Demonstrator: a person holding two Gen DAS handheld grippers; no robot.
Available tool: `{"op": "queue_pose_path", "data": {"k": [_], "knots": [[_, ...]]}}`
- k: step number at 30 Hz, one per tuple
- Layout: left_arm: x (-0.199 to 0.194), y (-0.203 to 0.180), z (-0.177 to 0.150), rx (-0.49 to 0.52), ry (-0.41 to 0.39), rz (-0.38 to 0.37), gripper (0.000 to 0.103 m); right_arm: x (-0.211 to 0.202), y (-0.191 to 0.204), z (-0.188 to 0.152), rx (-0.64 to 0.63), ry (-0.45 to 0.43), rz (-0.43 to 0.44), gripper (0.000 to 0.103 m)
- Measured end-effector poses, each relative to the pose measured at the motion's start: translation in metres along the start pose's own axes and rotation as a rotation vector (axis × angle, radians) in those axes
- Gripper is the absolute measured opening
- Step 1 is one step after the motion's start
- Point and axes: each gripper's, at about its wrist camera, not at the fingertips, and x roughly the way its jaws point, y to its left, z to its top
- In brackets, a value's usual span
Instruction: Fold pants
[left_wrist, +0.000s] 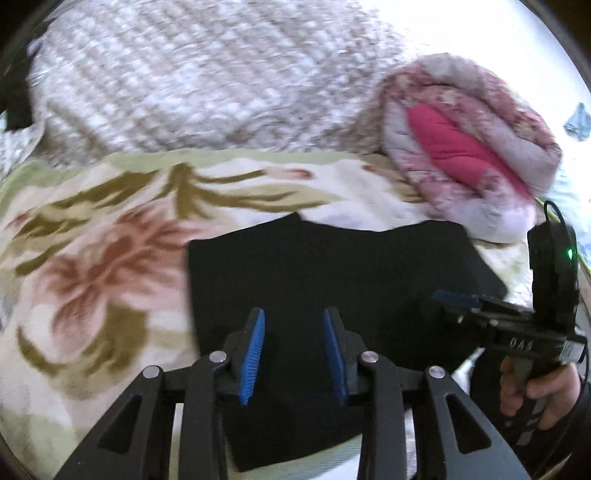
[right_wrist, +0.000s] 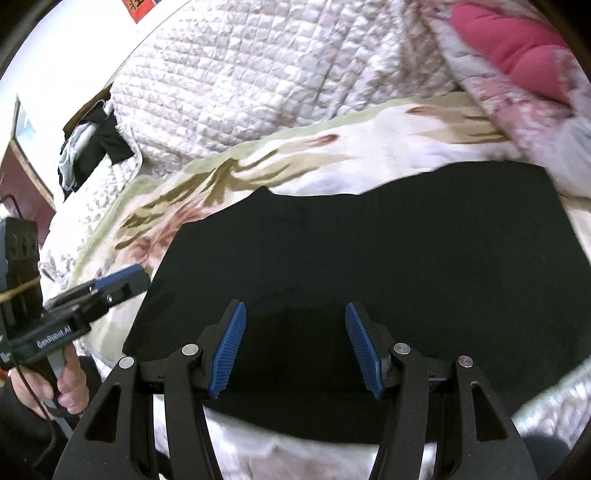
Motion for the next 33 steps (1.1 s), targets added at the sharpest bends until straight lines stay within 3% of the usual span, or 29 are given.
{"op": "queue_pose_path", "data": {"k": [7, 10, 12, 14, 16, 22, 26, 33], "knots": [[0.012, 0.018, -0.009, -0.047, 0.041, 0.066, 0.035, 0.042, -0.008, 0.026, 0.053, 0.028, 0.053, 0.057], [0.011, 0.020, -0.010, -0.055, 0.053, 0.093, 0.035, 0.049, -0.005, 0.028, 0.082, 0.073, 0.154, 0.057], [0.012, 0.021, -0.008, -0.059, 0.061, 0.121, 0.035, 0.053, -0.002, 0.029, 0.061, 0.079, 0.146, 0.056], [0.013, 0.022, -0.006, -0.071, 0.067, 0.132, 0.035, 0.057, -0.003, 0.032, 0.062, 0.082, 0.122, 0.045], [0.014, 0.023, -0.005, -0.084, 0.067, 0.135, 0.035, 0.062, -0.010, 0.034, 0.099, 0.105, 0.112, 0.004], [0.020, 0.021, -0.008, -0.083, 0.078, 0.136, 0.035, 0.033, -0.013, 0.030, 0.134, 0.033, 0.136, 0.003], [0.027, 0.022, -0.015, -0.094, 0.098, 0.121, 0.035, 0.047, -0.030, 0.021, 0.167, 0.079, 0.109, 0.003], [0.014, 0.026, -0.021, -0.102, 0.076, 0.101, 0.035, 0.032, -0.019, 0.025, 0.129, 0.033, 0.083, 0.003]]}}
